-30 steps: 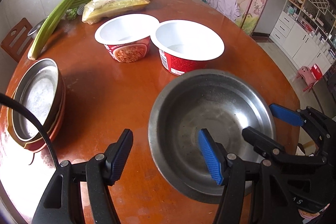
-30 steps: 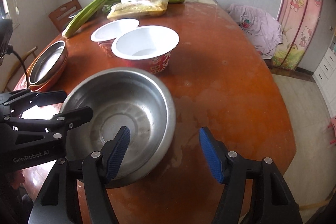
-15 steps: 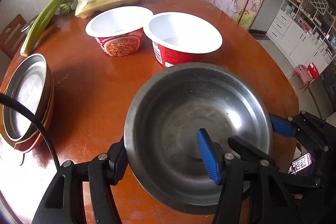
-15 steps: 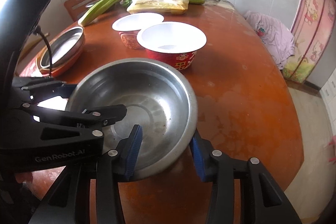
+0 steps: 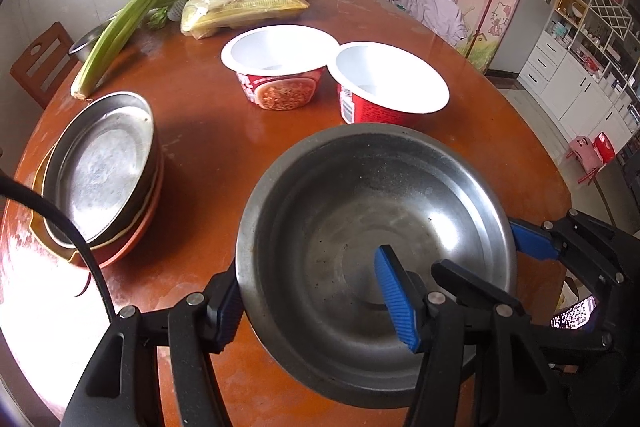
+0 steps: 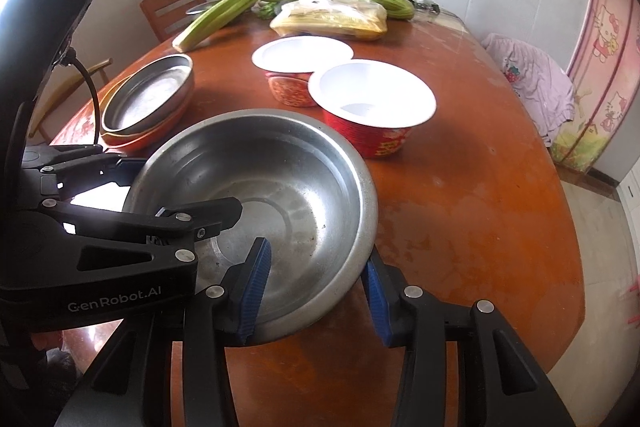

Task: Organize plates and bowls

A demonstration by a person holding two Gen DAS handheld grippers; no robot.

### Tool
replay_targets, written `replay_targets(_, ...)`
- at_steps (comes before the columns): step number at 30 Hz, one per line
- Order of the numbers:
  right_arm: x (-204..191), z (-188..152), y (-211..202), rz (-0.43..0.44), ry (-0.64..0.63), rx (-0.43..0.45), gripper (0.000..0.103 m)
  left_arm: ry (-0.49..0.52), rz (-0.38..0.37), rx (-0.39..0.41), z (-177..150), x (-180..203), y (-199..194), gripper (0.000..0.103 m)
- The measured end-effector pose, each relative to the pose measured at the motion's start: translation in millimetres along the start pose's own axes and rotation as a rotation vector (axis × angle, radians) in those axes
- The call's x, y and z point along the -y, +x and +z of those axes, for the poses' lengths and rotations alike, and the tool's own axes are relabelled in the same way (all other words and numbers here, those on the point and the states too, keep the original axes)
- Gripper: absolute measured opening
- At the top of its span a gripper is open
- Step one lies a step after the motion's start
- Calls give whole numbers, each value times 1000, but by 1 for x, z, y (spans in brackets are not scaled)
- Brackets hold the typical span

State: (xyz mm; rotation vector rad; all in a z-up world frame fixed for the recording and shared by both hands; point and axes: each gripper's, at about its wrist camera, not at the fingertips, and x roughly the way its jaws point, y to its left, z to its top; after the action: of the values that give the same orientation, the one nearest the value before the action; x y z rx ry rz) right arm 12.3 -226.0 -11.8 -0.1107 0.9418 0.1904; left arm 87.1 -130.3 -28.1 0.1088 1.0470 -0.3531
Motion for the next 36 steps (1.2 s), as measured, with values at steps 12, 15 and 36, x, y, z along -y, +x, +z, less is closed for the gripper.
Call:
replay_targets(12,-18,0,11,10,-18,-34,48,-32,-12,-13,-14,-18,4,61)
replay_targets(15,-20,-1,13,12,-14,-43,48,-32,-17,-19,-14,-19,6,61)
replay_targets(36,-18,-4,18,16,-8,-71,48,-12,-21,-21,-15,-17,12,61)
